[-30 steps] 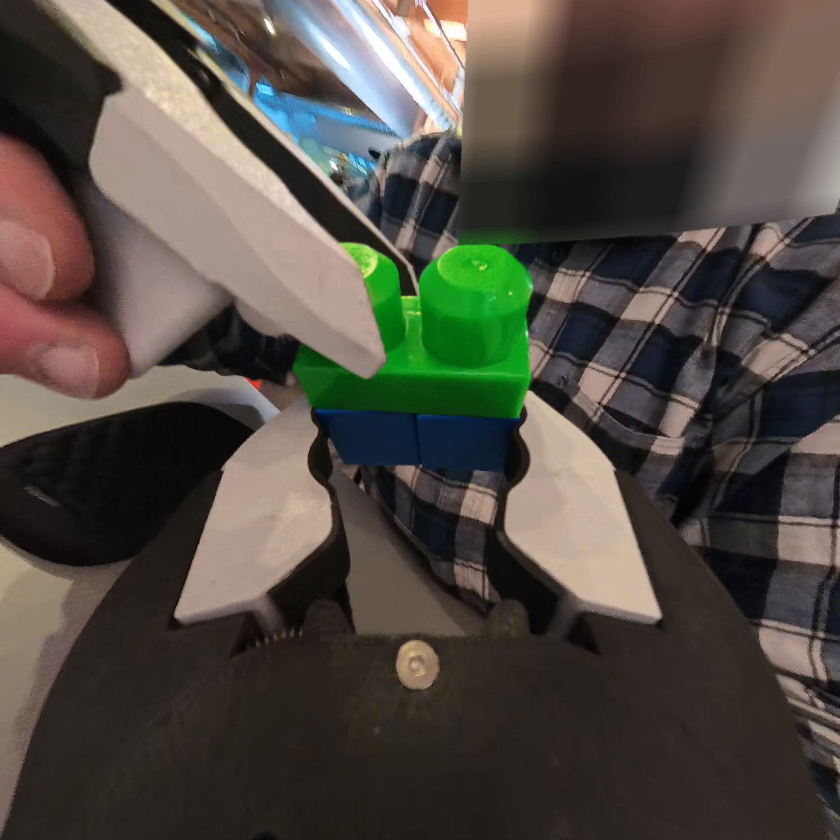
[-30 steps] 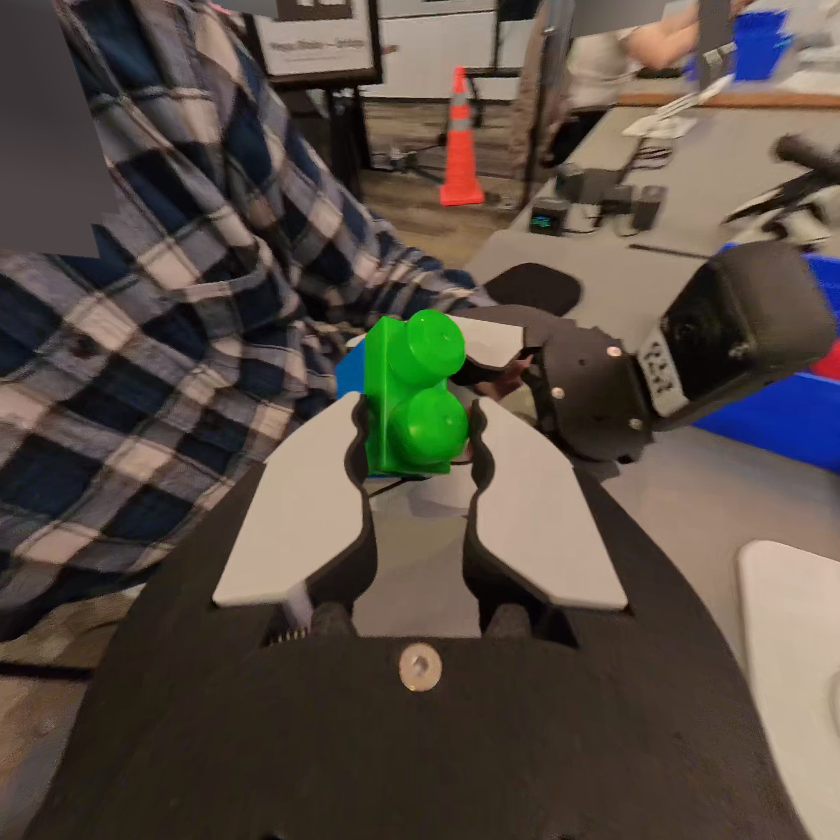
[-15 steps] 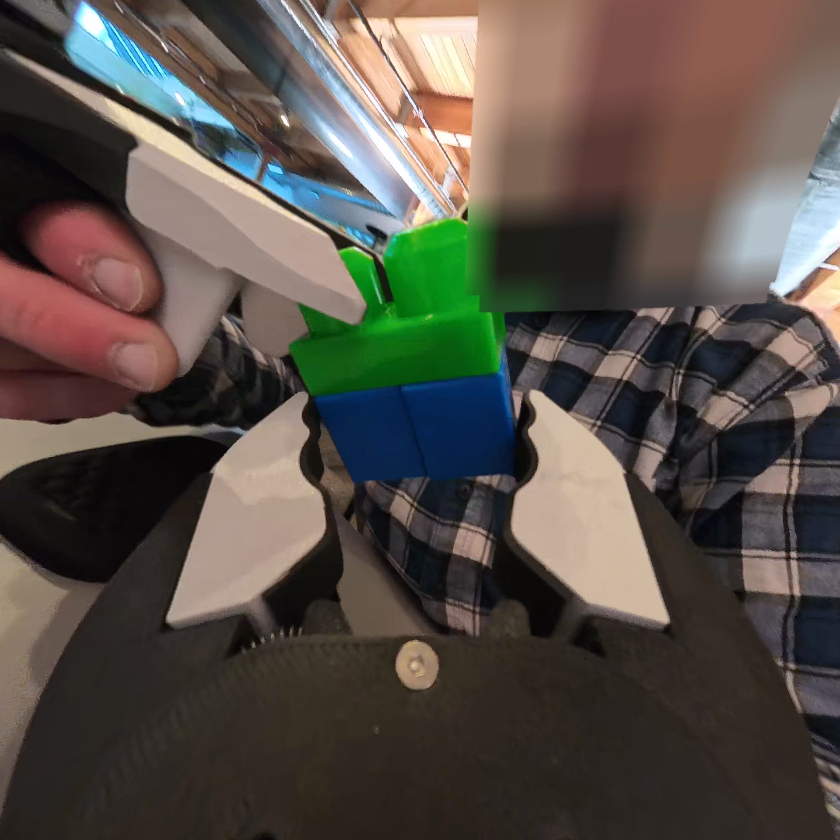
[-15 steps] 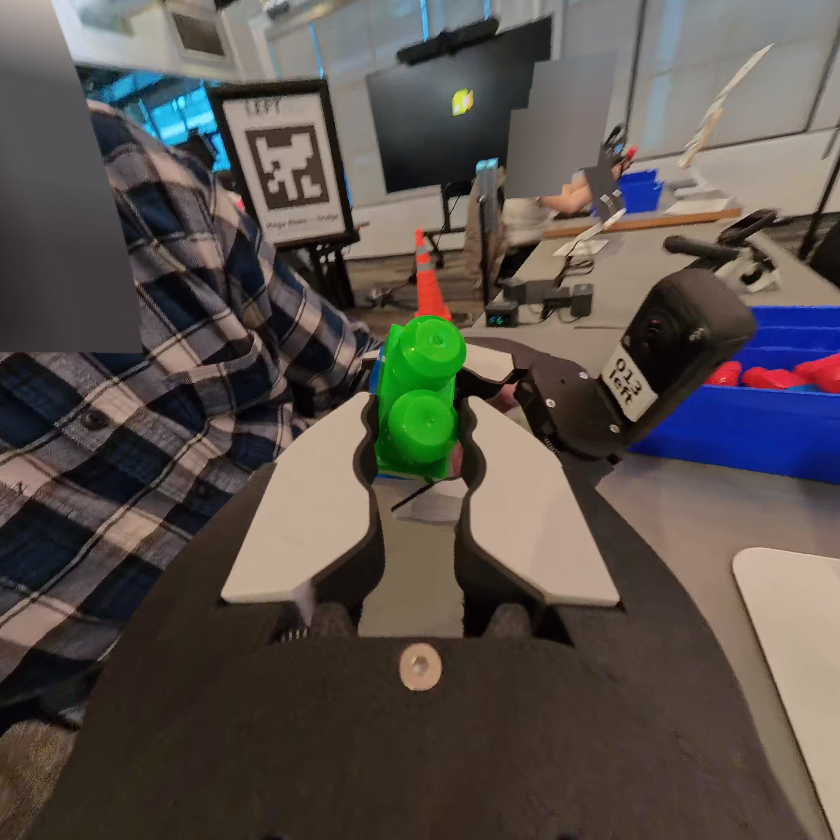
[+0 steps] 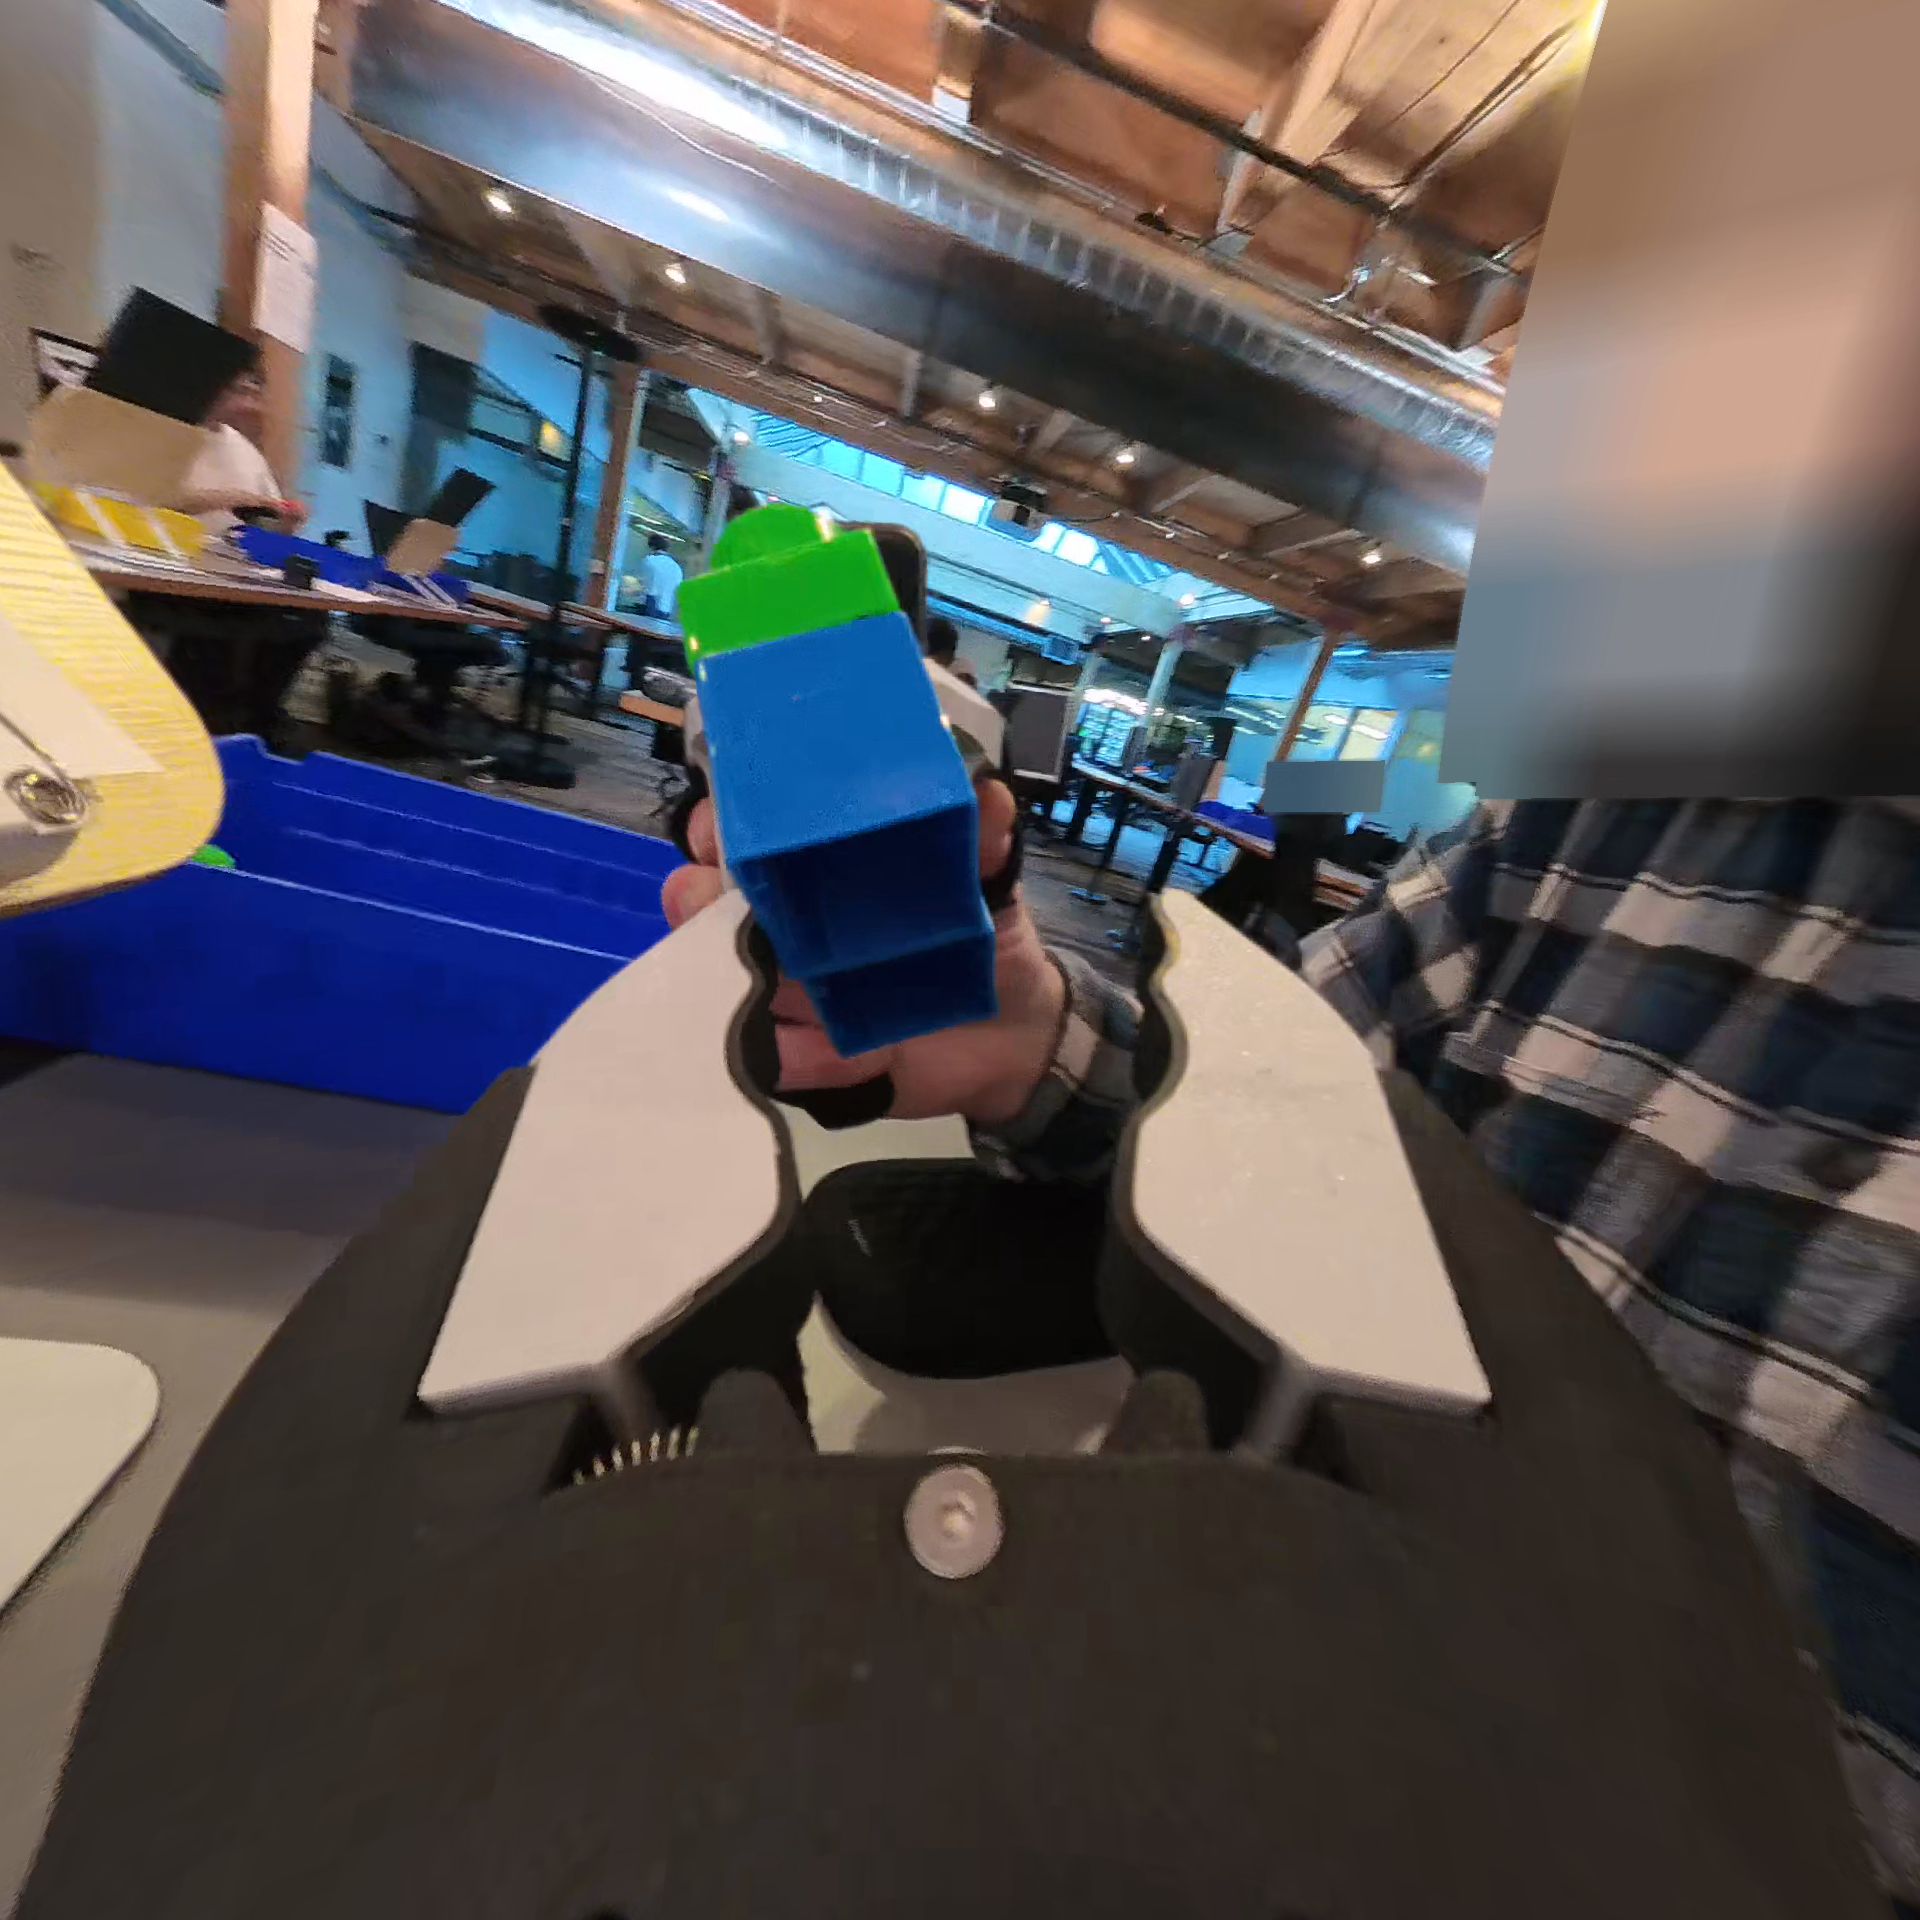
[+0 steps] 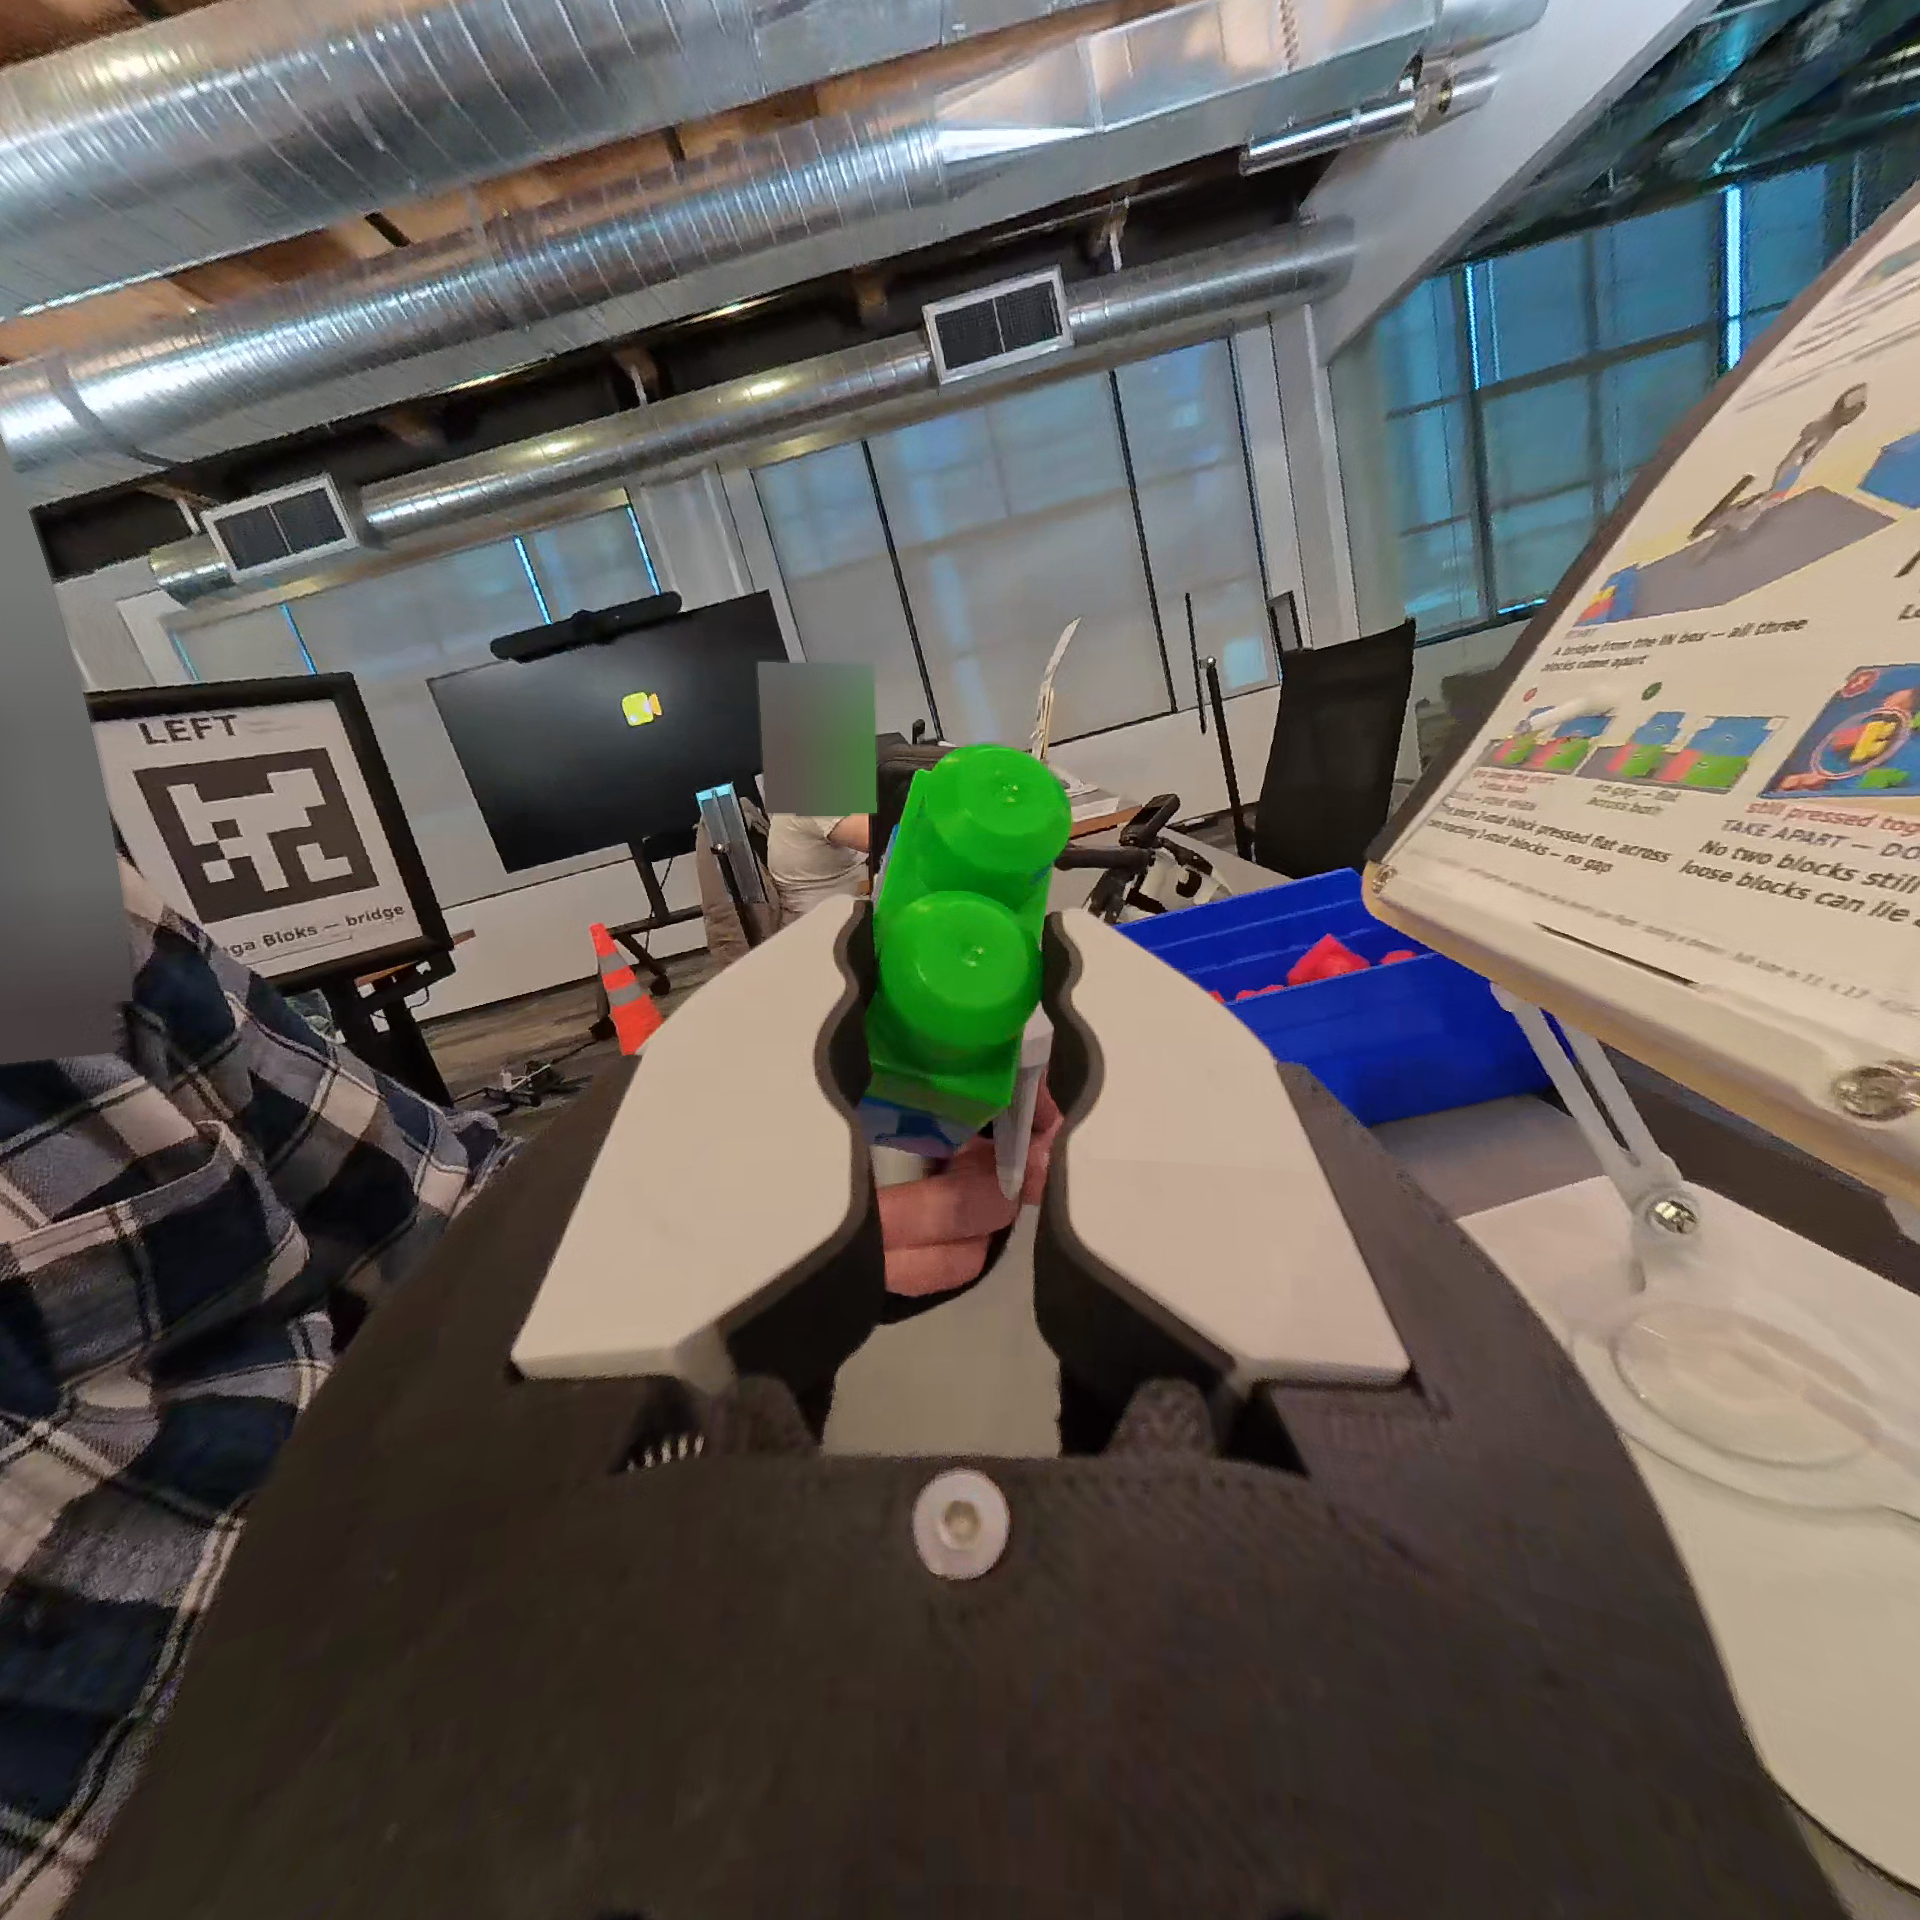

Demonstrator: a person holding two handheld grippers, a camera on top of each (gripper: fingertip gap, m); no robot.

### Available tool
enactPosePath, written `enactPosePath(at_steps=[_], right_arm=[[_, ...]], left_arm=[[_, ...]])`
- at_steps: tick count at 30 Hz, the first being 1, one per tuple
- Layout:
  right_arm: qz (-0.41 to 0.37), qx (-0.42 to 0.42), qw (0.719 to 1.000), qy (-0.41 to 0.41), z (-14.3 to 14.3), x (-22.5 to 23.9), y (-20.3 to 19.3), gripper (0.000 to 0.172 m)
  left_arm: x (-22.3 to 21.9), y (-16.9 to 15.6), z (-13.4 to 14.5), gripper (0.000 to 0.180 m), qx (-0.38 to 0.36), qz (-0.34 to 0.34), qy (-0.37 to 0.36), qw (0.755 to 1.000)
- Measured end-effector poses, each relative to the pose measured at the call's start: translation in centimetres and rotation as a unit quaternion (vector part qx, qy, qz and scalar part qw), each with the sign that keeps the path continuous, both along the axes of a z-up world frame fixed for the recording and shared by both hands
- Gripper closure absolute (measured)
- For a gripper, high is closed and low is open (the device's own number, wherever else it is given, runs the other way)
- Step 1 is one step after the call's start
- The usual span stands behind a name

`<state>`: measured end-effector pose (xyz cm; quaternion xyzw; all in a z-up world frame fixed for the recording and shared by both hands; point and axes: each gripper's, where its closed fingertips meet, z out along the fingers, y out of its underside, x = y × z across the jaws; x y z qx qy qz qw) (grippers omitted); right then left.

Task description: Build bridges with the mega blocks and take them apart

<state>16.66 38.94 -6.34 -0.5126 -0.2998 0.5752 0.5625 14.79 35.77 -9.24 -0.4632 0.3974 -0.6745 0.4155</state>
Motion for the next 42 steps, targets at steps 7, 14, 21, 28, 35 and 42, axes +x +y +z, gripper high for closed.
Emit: enactPosePath(at_steps=[7, 14, 21, 28, 35, 42], right_arm=[[-0.004, 0.024, 1.000, -0.002, 0.4, -0.5, -0.9, 0.141], [-0.001, 0.042, 0.999, -0.033, 0.4, -0.8, -1.2, 0.140], [0.018, 0.037, 0.998, -0.053, 0.4, -1.2, -1.0, 0.138], [0.068, 0.009, 0.994, -0.086, 0.1, -2.1, -1.2, 0.137], [0.064, 0.005, 0.996, -0.055, 0.5, -1.8, -1.1, 0.137], [0.067, 0.011, 0.995, -0.074, 0.1, -1.7, -1.3, 0.137]], left_arm=[[0.5, 0.6, 0.5, 0.144, -0.012, 0.029, -0.011, 0.999], [0.2, 0.6, 1.2, 0.145, -0.034, 0.015, -0.010, 0.999], [-0.2, 0.8, 0.8, 0.144, -0.037, 0.013, 0.006, 0.999], [0.0, 0.5, 0.4, 0.144, -0.001, 0.014, 0.065, 0.998], [-0.5, 0.8, 1.5, 0.141, 0.001, 0.028, 0.035, 0.999], [-1.2, 1.2, 2.4, 0.146, 0.021, 0.050, 0.037, 0.998]])
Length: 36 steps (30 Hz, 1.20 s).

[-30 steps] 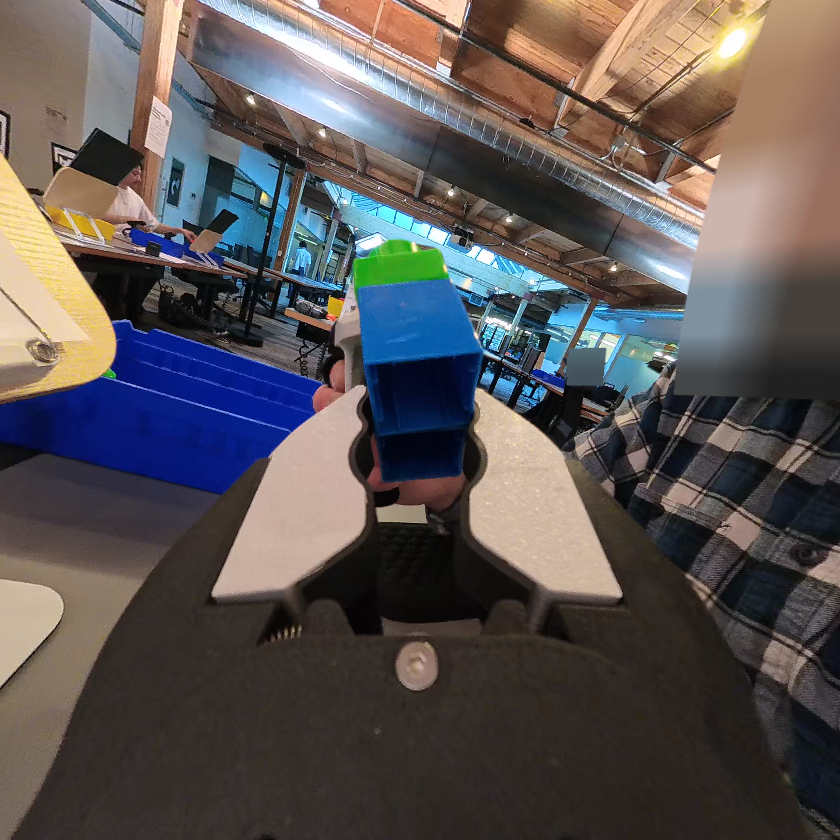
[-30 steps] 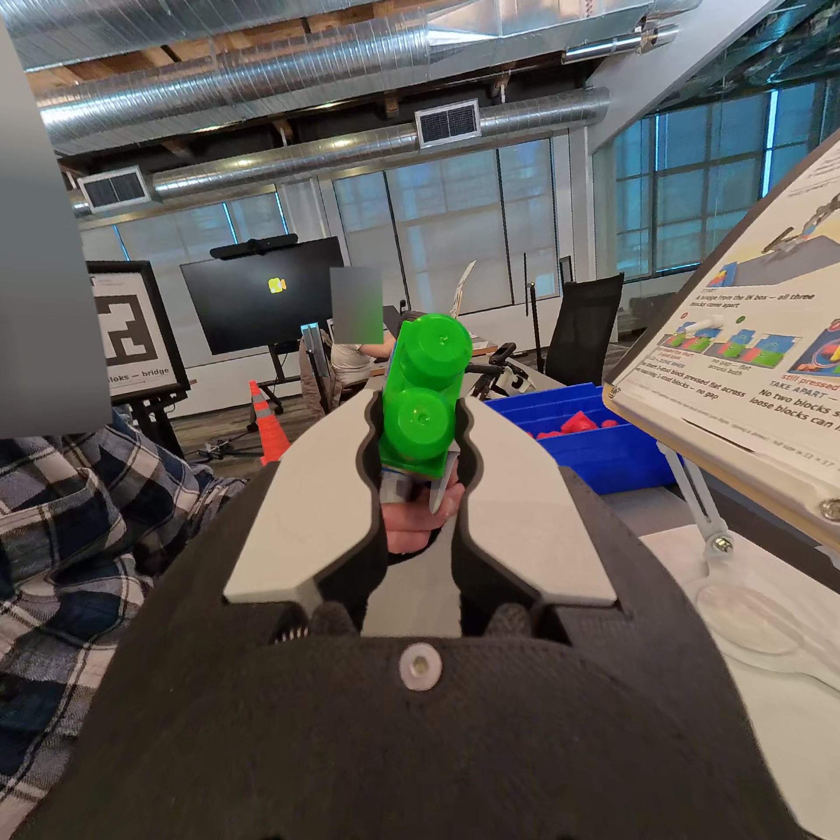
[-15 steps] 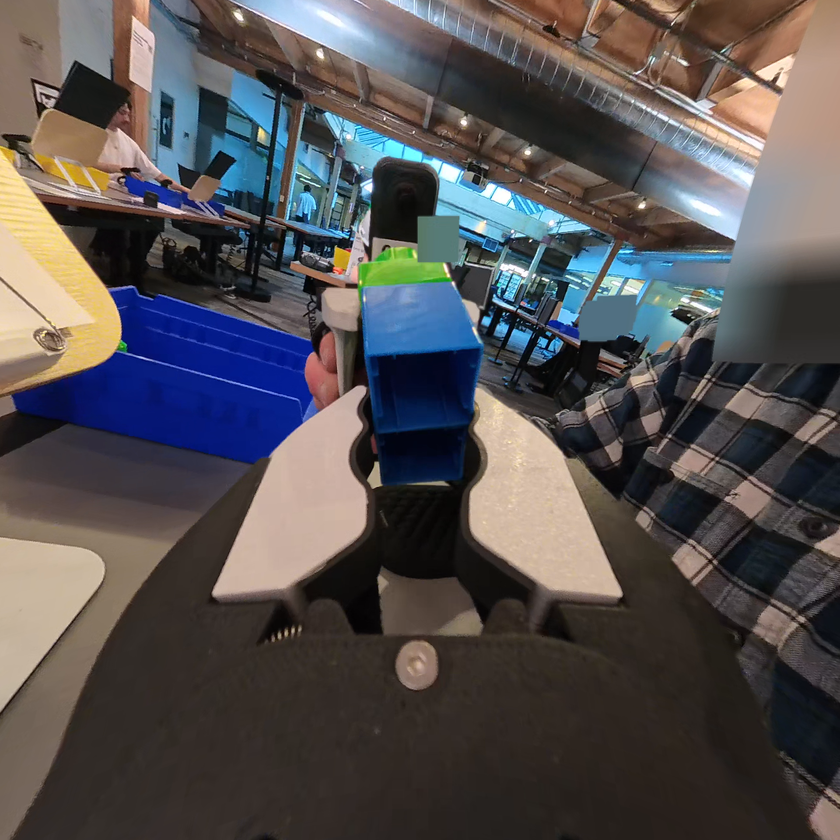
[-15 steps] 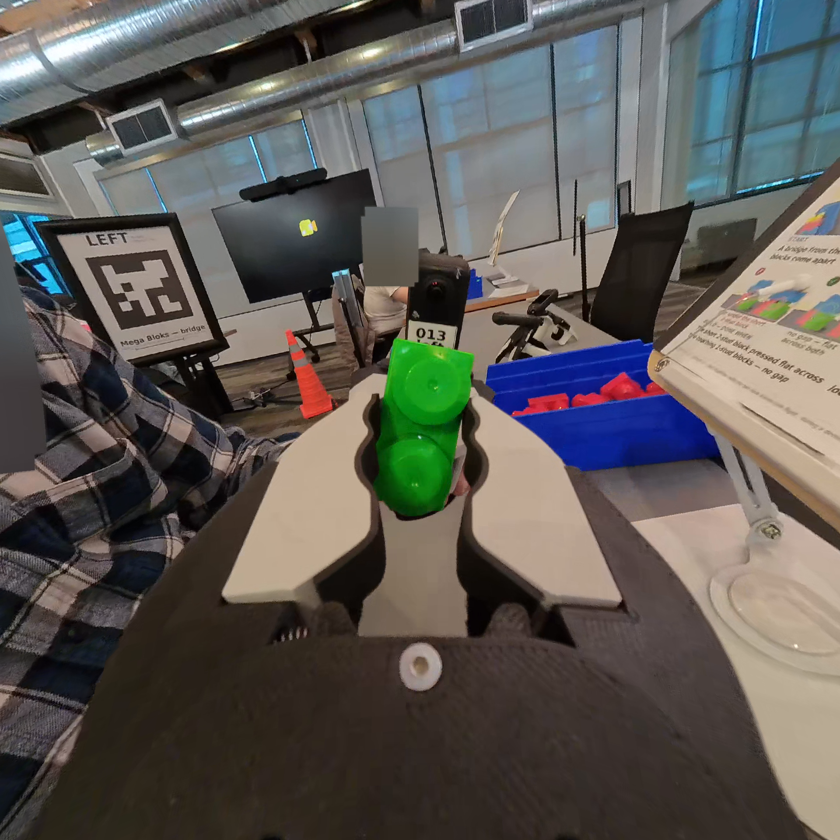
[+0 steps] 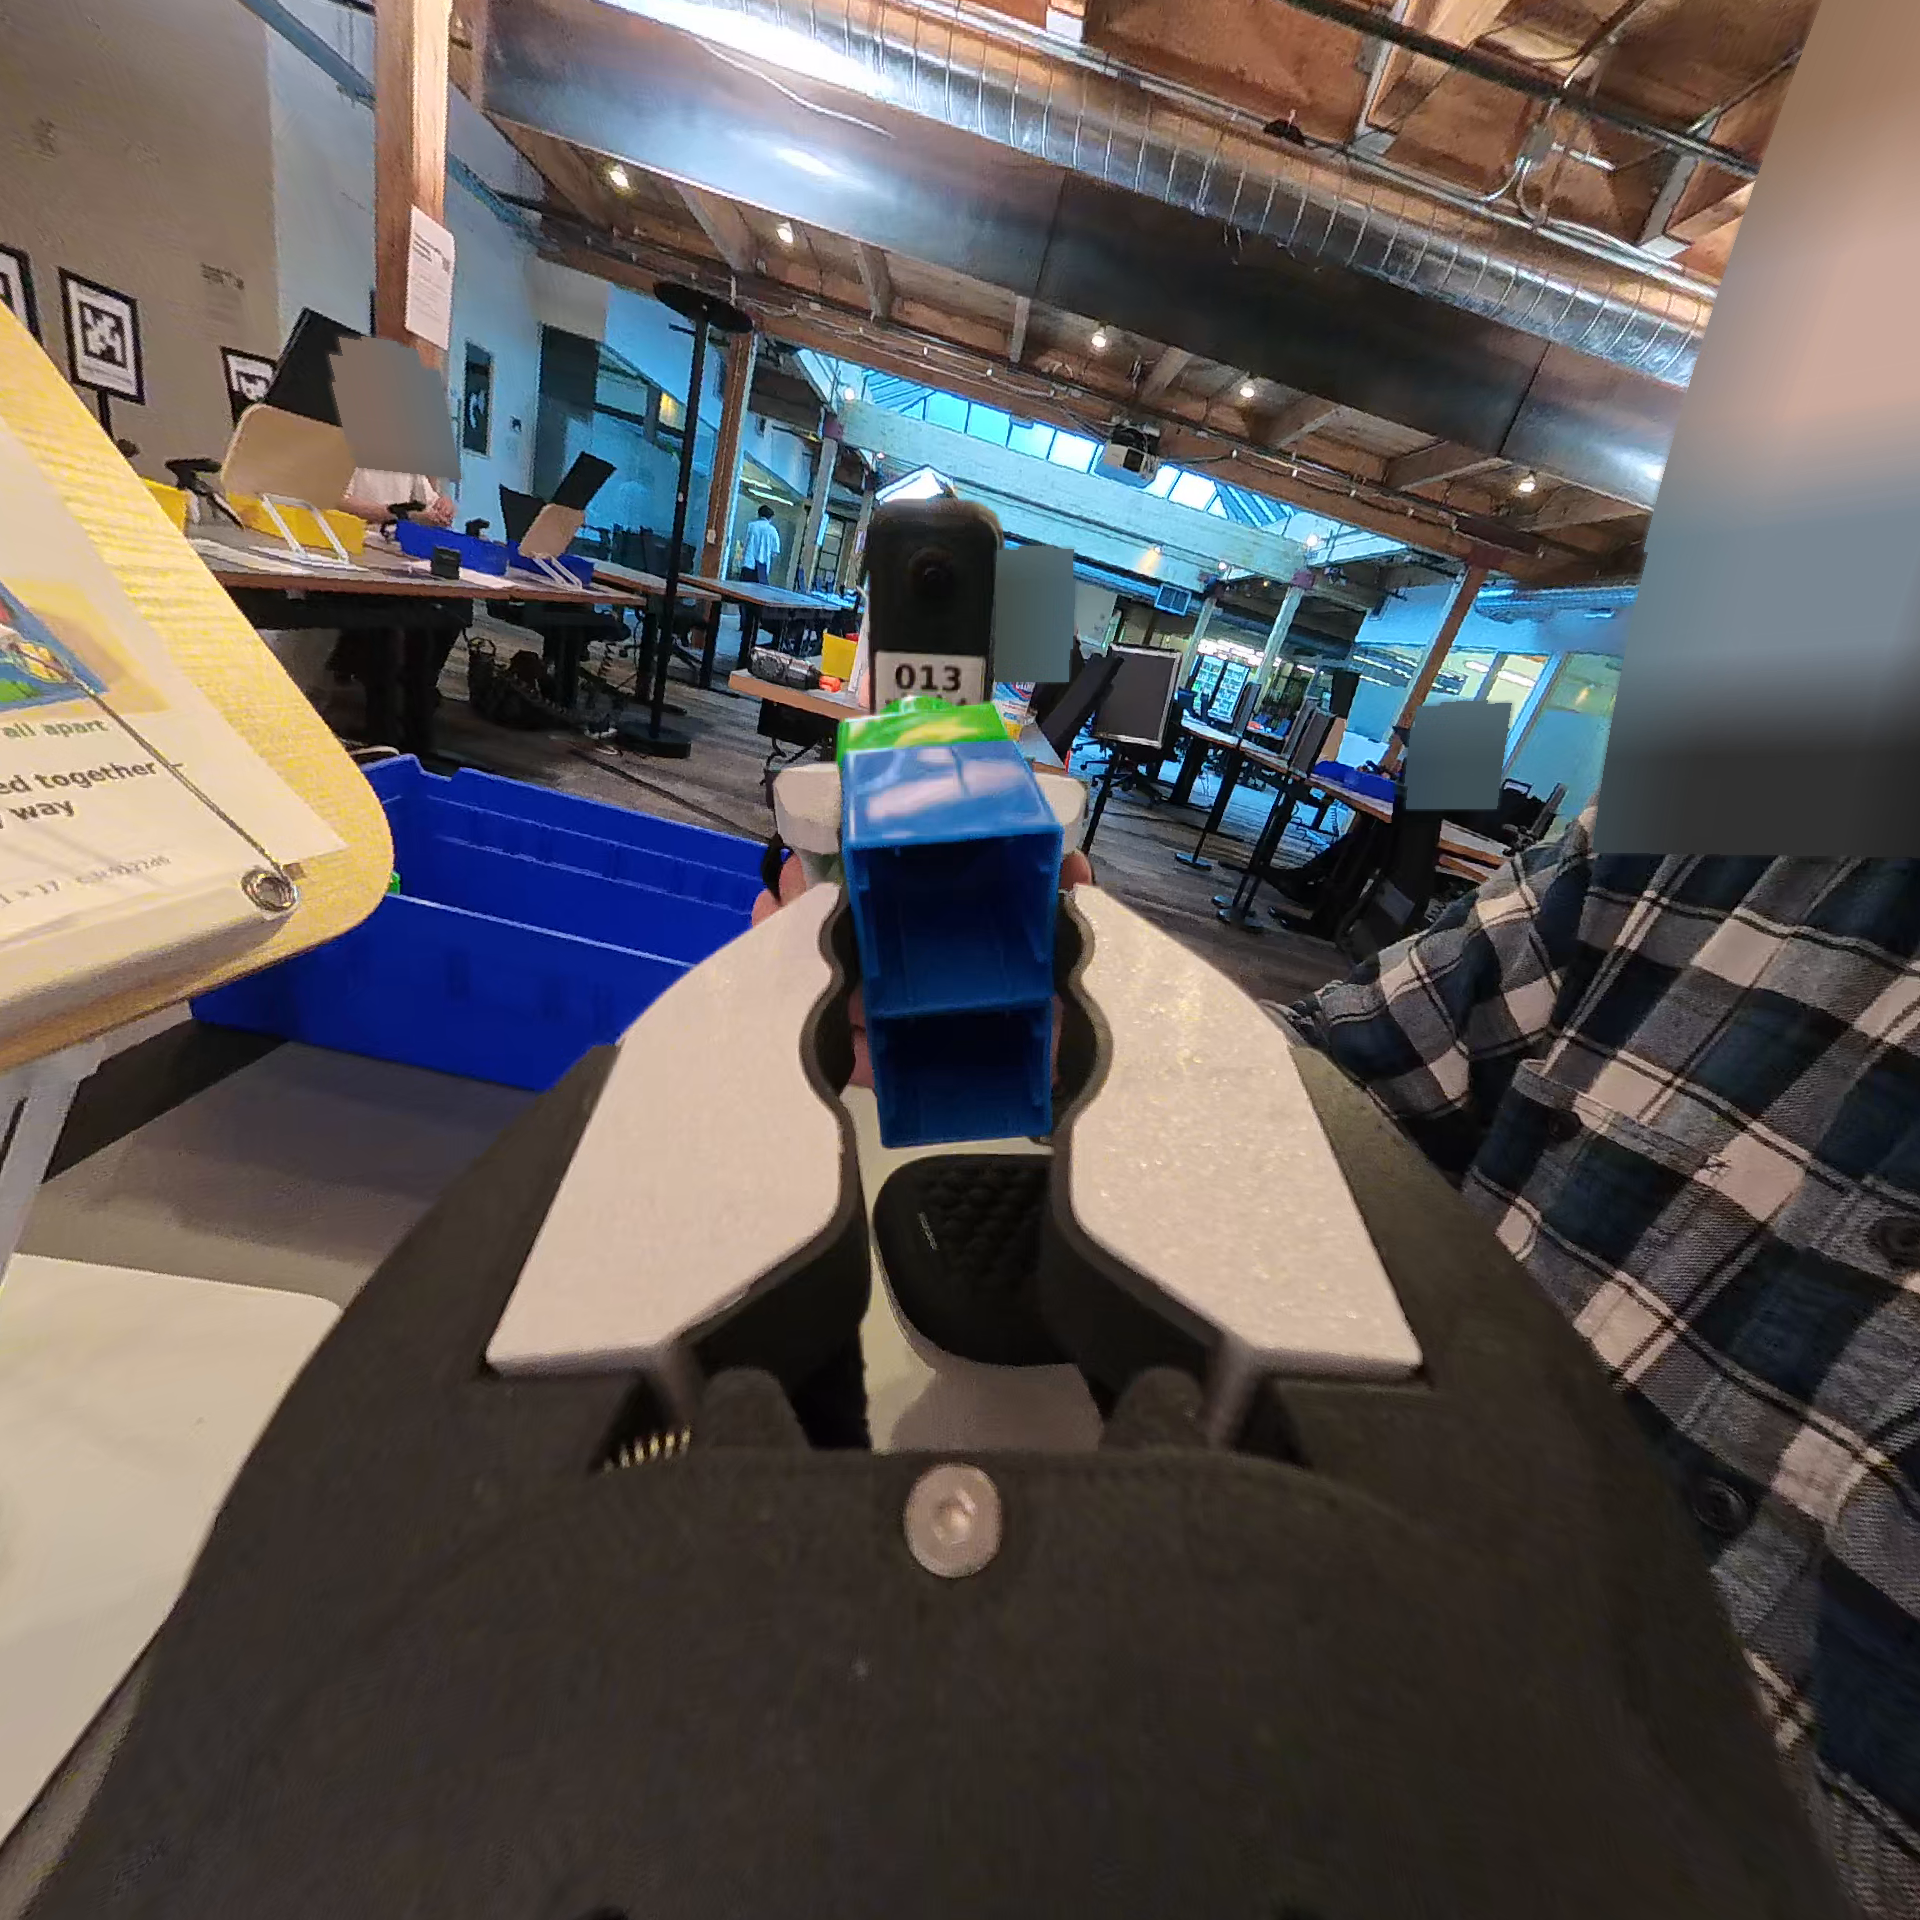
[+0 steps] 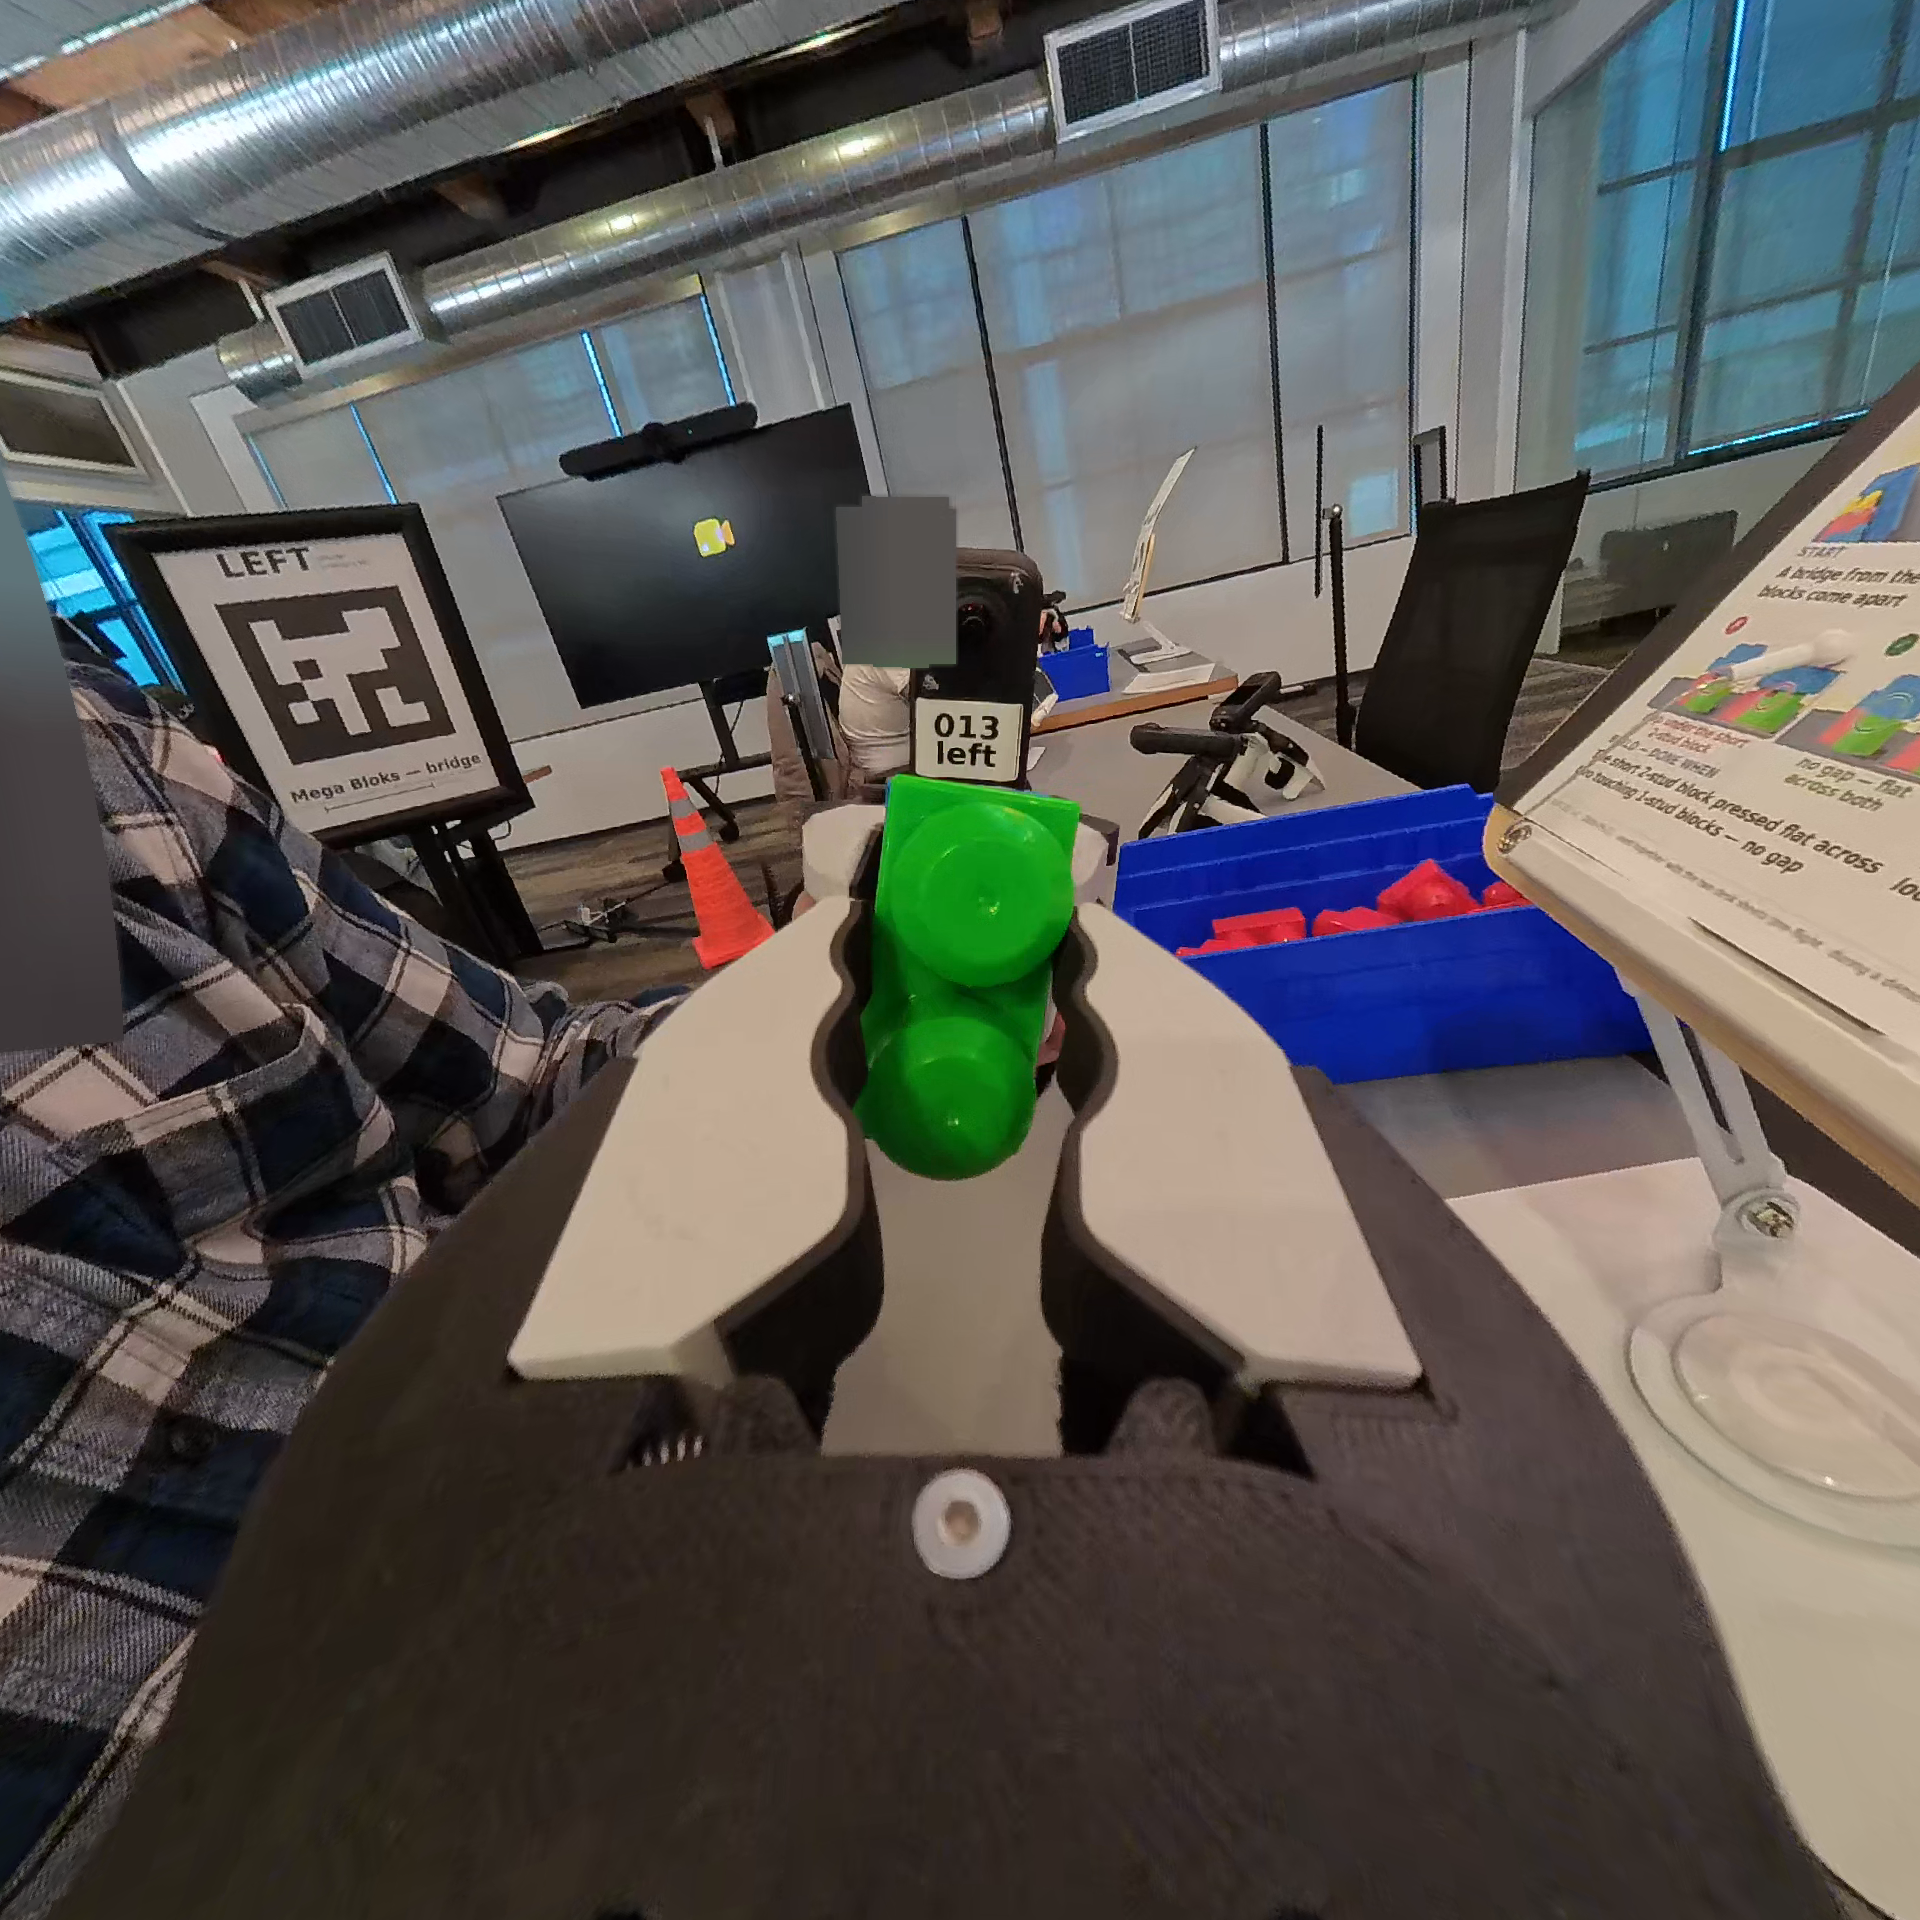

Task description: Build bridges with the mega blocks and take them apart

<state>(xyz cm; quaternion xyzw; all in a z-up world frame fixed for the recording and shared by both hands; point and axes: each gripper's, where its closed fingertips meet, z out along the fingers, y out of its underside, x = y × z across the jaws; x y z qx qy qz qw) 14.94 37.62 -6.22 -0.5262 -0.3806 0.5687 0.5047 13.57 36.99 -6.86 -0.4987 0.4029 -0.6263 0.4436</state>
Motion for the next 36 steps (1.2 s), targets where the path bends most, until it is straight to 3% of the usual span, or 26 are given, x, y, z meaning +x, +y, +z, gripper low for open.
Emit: enactPosePath(at_steps=[11, 13, 15, 23, 26, 27, 29, 31, 33, 36], right_arm=[[0.010, 0.013, 0.999, -0.031, 0.0, -0.4, -0.4, 0.137], [0.018, 0.017, 0.999, -0.037, -0.1, -0.6, -0.7, 0.137], [0.027, 0.014, 0.998, -0.046, -0.5, -0.8, -0.8, 0.137], [0.040, 0.014, 0.994, -0.104, -2.1, -1.2, -1.1, 0.137], [0.031, 0.006, 0.996, -0.080, -1.5, -1.4, -0.6, 0.137], [0.017, 0.005, 0.997, -0.074, -1.0, -1.5, -0.2, 0.134], [-0.037, 0.033, 0.996, -0.079, -0.4, -1.3, 0.9, 0.112], [-0.135, 0.088, 0.978, -0.134, -0.8, -0.9, 2.4, 0.088], [-0.206, 0.156, 0.945, -0.202, -1.8, -1.2, 2.7, 0.070], [-0.275, 0.256, 0.882, -0.285, -3.2, -2.3, 2.9, 0.063]], left_arm=[[-0.3, -0.4, -0.1, 0.145, 0.013, -0.024, 0.021, 0.999], [-1.1, 0.0, 0.8, 0.134, 0.018, -0.012, -0.002, 1.000], [-1.3, -0.3, 0.7, 0.145, 0.037, -0.012, 0.013, 0.999], [-1.1, -0.7, -0.3, 0.145, 0.041, -0.021, 0.045, 0.998], [-1.3, -0.3, 0.1, 0.145, 0.029, -0.001, 0.024, 0.999], [-1.3, 0.0, 0.3, 0.145, 0.019, 0.009, 0.010, 1.000], [-2.0, 1.2, 0.9, 0.145, -0.010, 0.041, -0.047, 0.998], [-3.9, 2.9, 1.9, 0.145, -0.079, 0.068, -0.146, 0.984], [-4.7, 4.1, 1.3, 0.145, -0.122, 0.096, -0.185, 0.970], [-4.1, 4.2, 0.7, 0.145, -0.149, 0.104, -0.210, 0.961]])
